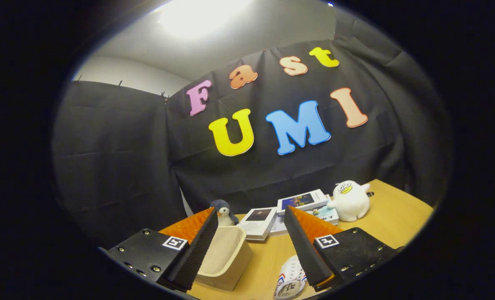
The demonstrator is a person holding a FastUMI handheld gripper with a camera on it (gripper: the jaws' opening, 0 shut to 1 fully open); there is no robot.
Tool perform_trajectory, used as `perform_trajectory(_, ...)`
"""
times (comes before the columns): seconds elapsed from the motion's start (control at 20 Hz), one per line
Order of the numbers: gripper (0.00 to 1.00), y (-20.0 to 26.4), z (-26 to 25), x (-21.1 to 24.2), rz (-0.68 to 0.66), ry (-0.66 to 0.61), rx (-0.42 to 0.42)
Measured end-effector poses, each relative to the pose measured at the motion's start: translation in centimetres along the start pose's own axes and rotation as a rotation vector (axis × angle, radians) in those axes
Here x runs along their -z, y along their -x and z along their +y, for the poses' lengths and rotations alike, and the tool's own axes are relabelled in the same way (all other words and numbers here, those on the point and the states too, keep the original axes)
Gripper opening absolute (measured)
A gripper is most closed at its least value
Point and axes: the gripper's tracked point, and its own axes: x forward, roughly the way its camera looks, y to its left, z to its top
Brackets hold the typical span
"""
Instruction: Open the storage box then place both shoes into the box .Put the left shoe in first, then the right shoe, with the right side of both shoes facing outward in a uniform manner.
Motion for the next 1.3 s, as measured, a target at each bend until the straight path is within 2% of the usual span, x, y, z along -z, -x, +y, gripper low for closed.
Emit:
perform_trajectory(0.65, 0.96, -2.4, 2.1, 9.2, 0.295, -0.355, -0.095)
perform_trajectory(1.3, 0.96, -3.9, 4.9, 16.4, 0.485, -0.713, -0.151)
